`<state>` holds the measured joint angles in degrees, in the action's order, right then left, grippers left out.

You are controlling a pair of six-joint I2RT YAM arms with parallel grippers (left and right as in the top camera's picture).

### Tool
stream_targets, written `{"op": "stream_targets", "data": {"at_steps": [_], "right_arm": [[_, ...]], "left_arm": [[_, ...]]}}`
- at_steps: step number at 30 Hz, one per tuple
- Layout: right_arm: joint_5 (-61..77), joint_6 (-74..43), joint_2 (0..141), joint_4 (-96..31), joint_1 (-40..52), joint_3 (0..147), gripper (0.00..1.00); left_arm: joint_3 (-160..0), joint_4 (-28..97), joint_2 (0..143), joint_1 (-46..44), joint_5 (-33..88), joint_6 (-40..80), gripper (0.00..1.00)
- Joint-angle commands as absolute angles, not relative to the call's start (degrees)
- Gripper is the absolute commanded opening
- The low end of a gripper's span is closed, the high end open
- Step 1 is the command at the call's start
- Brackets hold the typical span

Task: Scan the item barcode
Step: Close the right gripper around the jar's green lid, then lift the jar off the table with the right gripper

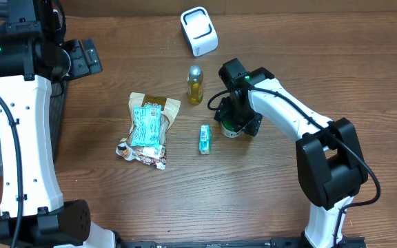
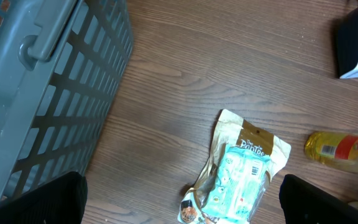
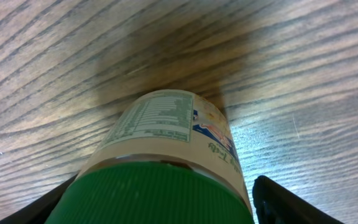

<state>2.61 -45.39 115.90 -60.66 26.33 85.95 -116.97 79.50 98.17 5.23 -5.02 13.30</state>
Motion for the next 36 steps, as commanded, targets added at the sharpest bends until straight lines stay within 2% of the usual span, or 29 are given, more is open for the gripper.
{"op": "stream_targets", "data": {"at_steps": [1,6,9,14,17,19,20,21,22,29,32,36], "right_arm": [[2.57,-46.41,116.07,-60.49,26.3,85.93,0.73],[1.89,-44.29,116.07,-62.33,26.3,85.93,0.57],[-0.82,-44.14,116.07,-63.44,26.28,85.93,0.57],[-3.92,-34.48,116.07,-63.51,26.28,85.93,0.57],[-4.34,-34.3,116.07,-63.57,26.28,85.93,0.59],[-3.9,-34.46,116.07,-63.53,26.28,85.93,0.65],[-3.75,-34.44,116.07,-63.57,26.28,85.93,0.75],[-3.77,-34.44,116.07,-63.59,26.28,85.93,0.82],[-3.75,-34.46,116.07,-63.64,26.28,85.93,1.0],[-3.79,-37.08,116.07,-65.25,26.28,85.82,1.0],[-3.79,-37.52,116.07,-65.04,26.28,85.82,0.91],[-3.79,-37.71,116.07,-65.01,26.3,85.76,0.9]], "left_arm": [[-117.05,79.46,98.52,5.13,-5.28,13.04,1.0],[-117.05,79.46,98.52,5.13,-5.28,13.04,1.0],[-117.05,79.46,98.52,5.13,-5.28,13.04,0.99],[-117.05,79.46,98.52,5.13,-5.28,13.04,1.0],[-117.05,79.46,98.52,5.13,-5.28,13.04,0.99],[-117.05,79.46,98.52,5.13,-5.28,13.04,1.0],[-117.05,79.46,98.52,5.13,-5.3,13.04,1.0],[-117.05,79.46,98.52,5.13,-5.28,13.04,1.0],[-117.05,79.46,98.52,5.13,-5.28,13.04,1.0],[-117.05,79.46,98.52,5.13,-5.28,13.04,1.0],[-117.05,79.46,98.52,5.13,-5.28,13.04,1.0],[-117.05,79.46,98.52,5.13,-5.28,13.04,0.99]]}}
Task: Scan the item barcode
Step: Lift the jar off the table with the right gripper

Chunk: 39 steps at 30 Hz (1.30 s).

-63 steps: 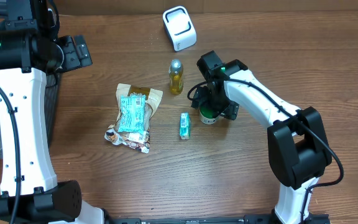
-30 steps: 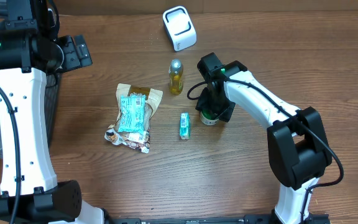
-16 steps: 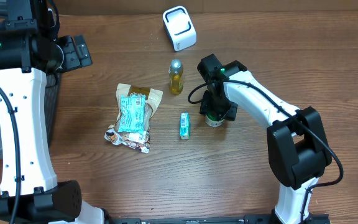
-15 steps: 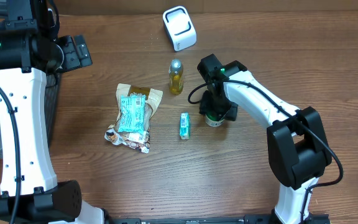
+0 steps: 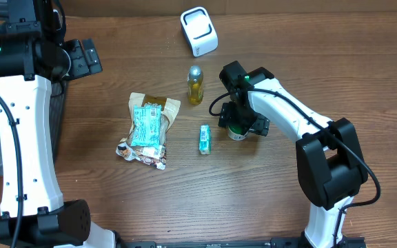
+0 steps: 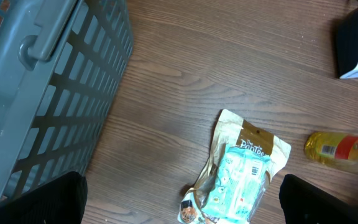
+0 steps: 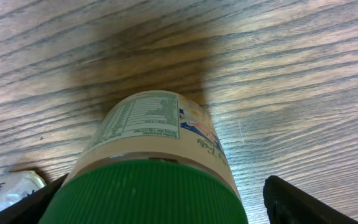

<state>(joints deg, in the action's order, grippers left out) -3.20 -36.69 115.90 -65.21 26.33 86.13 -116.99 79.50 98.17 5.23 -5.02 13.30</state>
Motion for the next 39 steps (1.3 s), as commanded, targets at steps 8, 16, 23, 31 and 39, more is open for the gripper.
{"op": "stream_targets", "data": {"at_steps": [8,16,23,31,39], "right_arm": [[-3.75,-39.68,116.07,-64.4,26.3,85.49,0.88],[0.1,-39.64,116.07,-62.59,26.3,85.49,0.86],[0.08,-39.62,116.07,-62.92,26.3,85.49,0.82],[-0.69,-39.57,116.07,-63.09,26.3,85.43,0.82],[-1.65,-39.59,116.07,-63.26,26.3,85.25,0.82]], "left_arm": [[-117.05,79.46,98.52,5.13,-5.28,13.04,1.0],[-117.05,79.46,98.52,5.13,-5.28,13.04,1.0],[-117.05,79.46,98.52,5.13,-5.28,13.04,1.0],[-117.05,79.46,98.52,5.13,-5.28,13.04,0.99],[-117.05,79.46,98.52,5.08,-5.28,13.04,0.99]]}}
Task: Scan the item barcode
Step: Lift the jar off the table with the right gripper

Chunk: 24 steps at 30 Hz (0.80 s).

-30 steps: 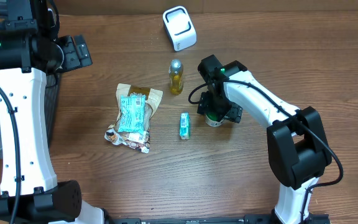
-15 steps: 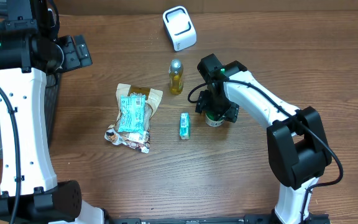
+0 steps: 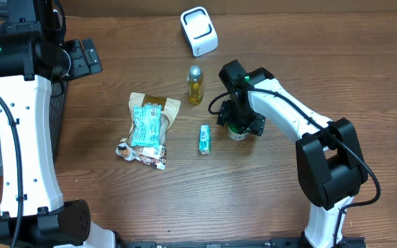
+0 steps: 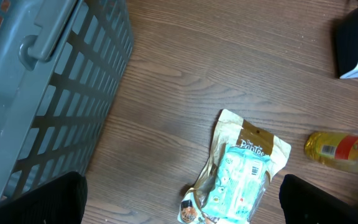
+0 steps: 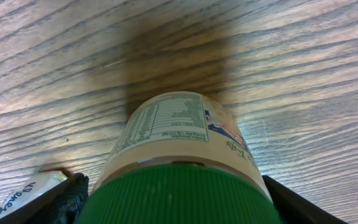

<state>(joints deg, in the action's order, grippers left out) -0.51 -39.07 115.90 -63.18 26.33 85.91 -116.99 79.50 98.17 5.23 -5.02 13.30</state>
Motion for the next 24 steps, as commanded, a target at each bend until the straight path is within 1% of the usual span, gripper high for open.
{"op": "stream_targets", "data": {"at_steps": [1,6,8,13,15,17,18,20,22,24], "right_arm": [[-1.63,-39.62,116.07,-62.83,26.3,84.86,0.82],[-1.58,-39.62,116.07,-61.76,26.3,83.94,0.82],[-1.34,-39.62,116.07,-61.82,26.3,83.96,0.78],[0.08,-39.59,116.07,-61.76,26.28,84.05,0.76],[0.1,-39.59,116.07,-61.73,26.28,84.07,0.73],[0.1,-39.46,116.05,-61.8,26.28,84.07,0.64],[0.12,-39.35,116.05,-61.82,26.26,84.09,0.58],[0.14,-39.24,115.94,-62.65,26.17,84.75,0.52],[0.16,-39.18,115.61,-64.66,26.09,86.54,0.42],[0.32,-39.16,115.11,-67.4,25.96,88.92,0.4]], "left_arm": [[-117.05,79.46,98.52,5.06,-5.28,13.04,1.0],[-117.05,79.46,98.52,5.06,-5.28,13.04,0.99],[-117.05,79.46,98.52,5.06,-5.3,13.04,1.0],[-117.05,79.46,98.52,5.08,-5.3,13.04,1.0],[-117.05,79.46,98.52,4.97,-5.3,13.04,0.99],[-117.05,79.46,98.52,4.95,-5.3,13.04,1.0],[-117.05,79.46,98.52,4.95,-5.3,13.04,1.0],[-117.05,79.46,98.52,4.95,-5.3,13.04,1.0],[-117.05,79.46,98.52,4.95,-5.3,13.04,1.0],[-117.05,79.46,98.52,4.95,-5.3,13.04,0.99]]}}
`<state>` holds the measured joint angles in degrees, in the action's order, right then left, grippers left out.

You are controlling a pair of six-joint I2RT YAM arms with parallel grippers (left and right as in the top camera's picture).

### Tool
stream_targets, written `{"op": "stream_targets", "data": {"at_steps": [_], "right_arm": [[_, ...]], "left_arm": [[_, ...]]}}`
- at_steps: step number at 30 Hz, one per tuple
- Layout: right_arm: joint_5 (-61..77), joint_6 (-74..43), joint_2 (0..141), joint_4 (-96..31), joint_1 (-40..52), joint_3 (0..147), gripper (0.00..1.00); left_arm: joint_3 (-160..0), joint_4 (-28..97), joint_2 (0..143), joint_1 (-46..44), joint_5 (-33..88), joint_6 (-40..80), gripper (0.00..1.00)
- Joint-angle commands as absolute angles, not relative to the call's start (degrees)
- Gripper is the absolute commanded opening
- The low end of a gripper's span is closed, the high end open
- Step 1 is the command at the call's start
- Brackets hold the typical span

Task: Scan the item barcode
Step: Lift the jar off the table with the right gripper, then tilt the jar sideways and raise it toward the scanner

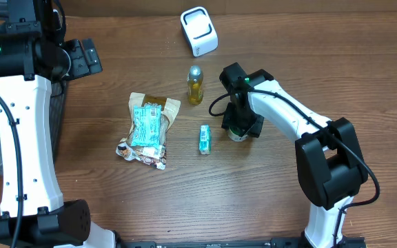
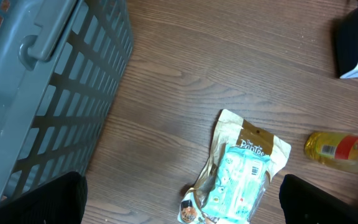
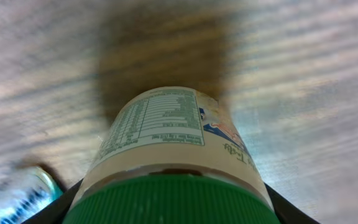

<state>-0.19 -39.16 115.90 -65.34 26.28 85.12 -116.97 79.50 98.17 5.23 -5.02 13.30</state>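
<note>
A jar with a green ribbed lid and a beige printed label stands right of the table's middle. My right gripper is shut on it just under the lid, a black finger tight against each side. The view is blurred and a dark shadow lies under the jar. The white barcode scanner stands at the back of the table, also at the right edge of the left wrist view. My left gripper hangs open high over the left side, with nothing between its fingers.
A small yellow bottle lies between scanner and jar. A teal packet lies just left of the jar. Snack bags are piled left of the middle. A grey slatted basket stands at the left edge.
The right gripper's fingers now press against both sides of the jar and the wrist has turned a little. The right wrist view has gone blurred. The left arm has not moved.
The right gripper stood open around the jar's lid with wide gaps at first. It then shifted and turned about the jar, the teal packet coming into its view. The gaps narrowed, and now the fingers are shut on the jar. The left arm stayed still throughout.
</note>
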Motion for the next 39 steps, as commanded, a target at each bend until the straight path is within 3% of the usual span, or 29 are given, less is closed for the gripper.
{"op": "stream_targets", "data": {"at_steps": [1,3,6,10,16,18,39], "right_arm": [[0.47,-39.18,114.78,-68.88,25.91,90.19,0.39],[2.0,-39.16,113.54,-73.23,25.76,93.76,0.33],[4.95,-37.93,111.92,-78.83,25.65,97.32,0.32],[11.31,-34.22,110.1,-84.18,25.65,98.48,0.16],[20.82,-34.2,110.0,-92.62,25.65,98.48,0.15],[22.81,-34.2,110.0,-95.37,25.65,98.48,0.04],[30.33,-34.2,110.0,-97.1,25.76,98.48,0.04]], "left_arm": [[-117.05,79.46,98.52,4.95,-5.28,13.04,0.99],[-117.05,79.46,98.52,4.86,-5.28,13.04,0.99],[-117.05,79.46,98.52,4.86,-5.3,13.04,1.0],[-117.05,79.46,98.52,4.86,-5.28,13.04,1.0],[-117.05,79.46,98.52,4.86,-5.28,13.04,0.99],[-117.05,79.46,98.52,4.86,-5.28,13.04,0.99],[-117.05,79.46,98.52,4.84,-5.28,13.04,0.99]]}}
